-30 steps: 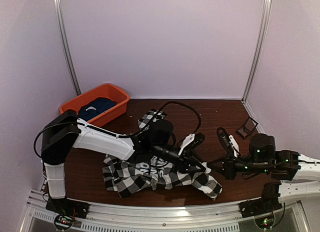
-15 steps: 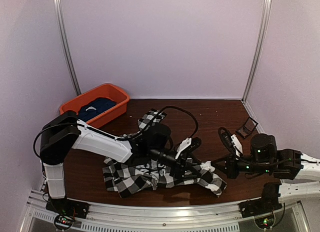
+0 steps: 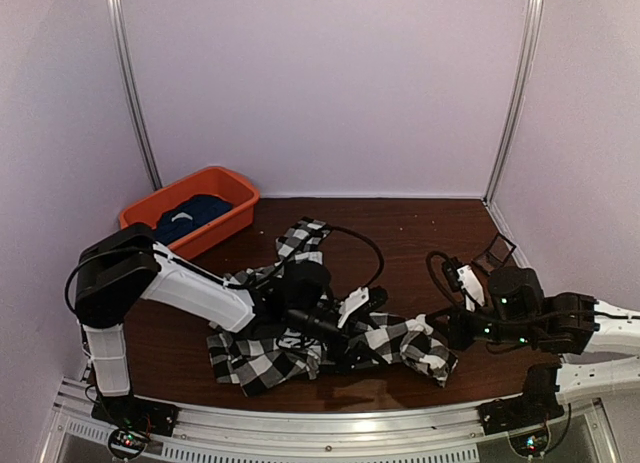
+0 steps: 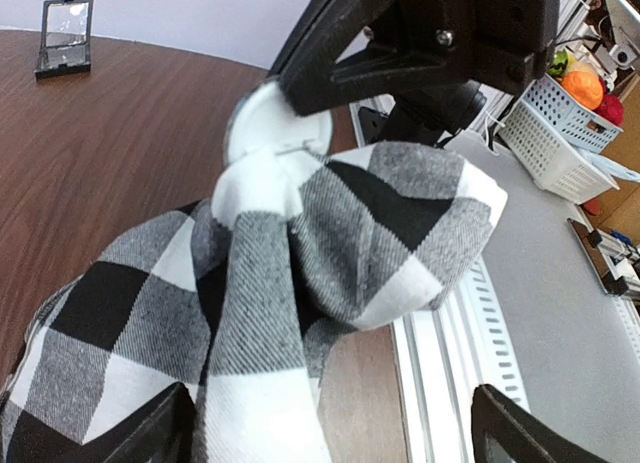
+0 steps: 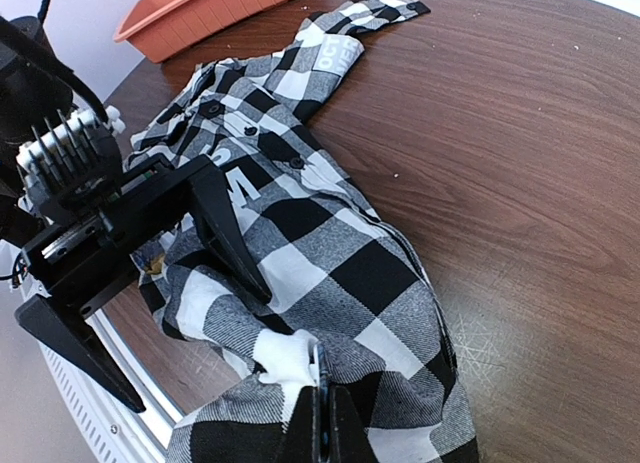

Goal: Pin the brooch onto the clothing
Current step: Place the clothing with brooches at the center of the board.

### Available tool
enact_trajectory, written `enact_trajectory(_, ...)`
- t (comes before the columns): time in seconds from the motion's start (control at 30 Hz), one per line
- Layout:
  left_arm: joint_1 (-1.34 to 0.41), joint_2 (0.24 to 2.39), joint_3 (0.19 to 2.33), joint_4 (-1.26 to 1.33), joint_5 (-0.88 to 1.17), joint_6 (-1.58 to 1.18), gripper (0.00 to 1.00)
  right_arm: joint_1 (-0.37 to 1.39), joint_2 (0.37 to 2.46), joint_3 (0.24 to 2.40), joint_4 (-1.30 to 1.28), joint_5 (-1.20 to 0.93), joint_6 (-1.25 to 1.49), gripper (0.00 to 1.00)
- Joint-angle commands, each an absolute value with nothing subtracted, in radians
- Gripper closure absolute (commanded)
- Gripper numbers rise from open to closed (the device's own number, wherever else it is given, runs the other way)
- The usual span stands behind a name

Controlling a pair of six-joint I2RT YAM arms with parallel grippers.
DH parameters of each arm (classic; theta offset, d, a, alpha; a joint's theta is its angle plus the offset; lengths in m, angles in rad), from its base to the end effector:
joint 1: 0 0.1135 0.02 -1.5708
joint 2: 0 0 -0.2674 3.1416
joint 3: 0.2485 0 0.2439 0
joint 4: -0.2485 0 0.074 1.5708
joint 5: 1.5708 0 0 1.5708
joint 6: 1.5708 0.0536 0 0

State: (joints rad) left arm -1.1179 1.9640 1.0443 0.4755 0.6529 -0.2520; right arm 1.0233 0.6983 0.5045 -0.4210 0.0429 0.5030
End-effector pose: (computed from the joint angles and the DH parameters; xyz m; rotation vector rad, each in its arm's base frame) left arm 0.1539 -0.3907 0.1587 1.3591 1.8117 -1.4656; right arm 0.0868 0.1379 0.2252 -0.5680 2.2335 0.7895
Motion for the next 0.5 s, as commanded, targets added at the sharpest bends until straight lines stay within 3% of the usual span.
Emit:
enact_trajectory(0.0, -1.111, 1.902, 1.004, 0.508, 0.591, -0.261, 0.02, 1.032, 0.684, 0.501, -0.37, 0.078, 0.538, 1.0)
enact_trajectory(0.47, -1.11, 1.789, 0.875, 0.473, 0.407, -0.28, 0.02, 1.035, 0.857, 0.55, -0.347, 0.148, 0.507, 1.0)
